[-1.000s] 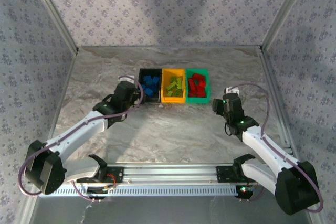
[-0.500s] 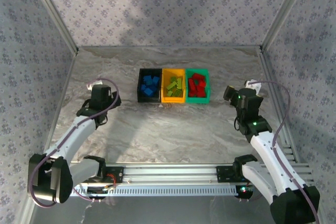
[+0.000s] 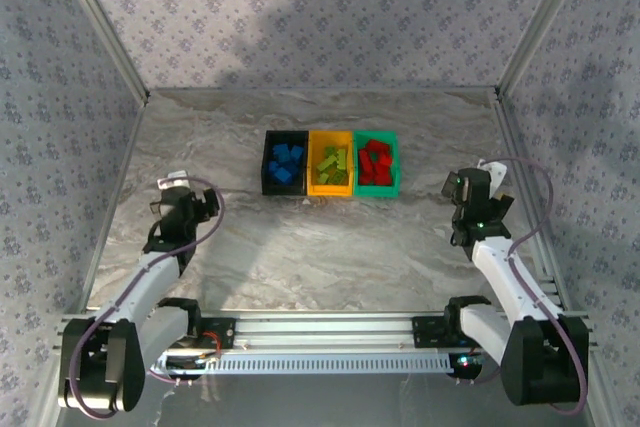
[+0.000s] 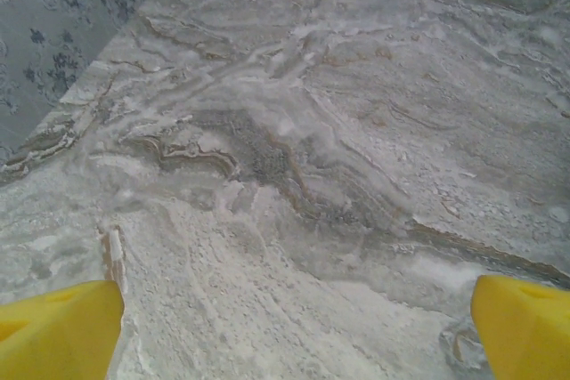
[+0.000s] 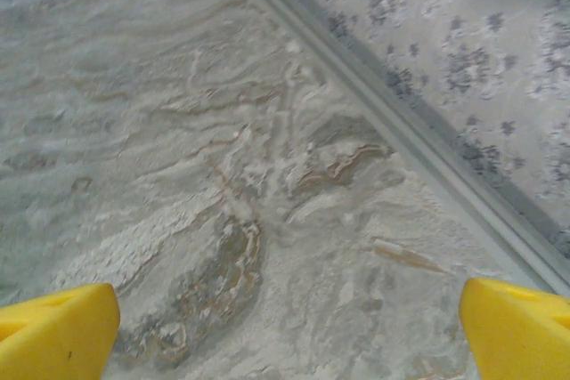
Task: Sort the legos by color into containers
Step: Reset both arms
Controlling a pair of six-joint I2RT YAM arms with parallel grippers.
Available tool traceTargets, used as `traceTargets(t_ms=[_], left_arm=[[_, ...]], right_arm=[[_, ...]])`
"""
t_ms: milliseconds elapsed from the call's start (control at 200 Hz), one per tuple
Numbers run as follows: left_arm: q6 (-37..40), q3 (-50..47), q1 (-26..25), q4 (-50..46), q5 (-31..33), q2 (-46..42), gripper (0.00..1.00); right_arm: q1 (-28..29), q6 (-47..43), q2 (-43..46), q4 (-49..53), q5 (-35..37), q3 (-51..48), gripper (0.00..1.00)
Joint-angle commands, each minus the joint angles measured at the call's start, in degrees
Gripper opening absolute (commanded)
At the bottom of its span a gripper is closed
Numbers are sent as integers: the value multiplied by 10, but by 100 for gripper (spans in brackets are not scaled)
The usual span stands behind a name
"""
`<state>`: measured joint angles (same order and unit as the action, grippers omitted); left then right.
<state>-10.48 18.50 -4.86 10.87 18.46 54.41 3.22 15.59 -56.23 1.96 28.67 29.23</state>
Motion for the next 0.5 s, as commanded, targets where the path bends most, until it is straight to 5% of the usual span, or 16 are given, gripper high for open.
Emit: traceTargets(t_ms=[0,180,495], left_arm=[[24,-24,13,126,-9,-3,100],[25,-44,35,255,-16,77,100],[76,27,58,361,-132,287,100]], right_arm=[[-5,-83,0,-82,-82,-23,100],[-30,-118,-35,-170,-136,-50,100],[-74,-135,-164,-357,-229,-85,98]])
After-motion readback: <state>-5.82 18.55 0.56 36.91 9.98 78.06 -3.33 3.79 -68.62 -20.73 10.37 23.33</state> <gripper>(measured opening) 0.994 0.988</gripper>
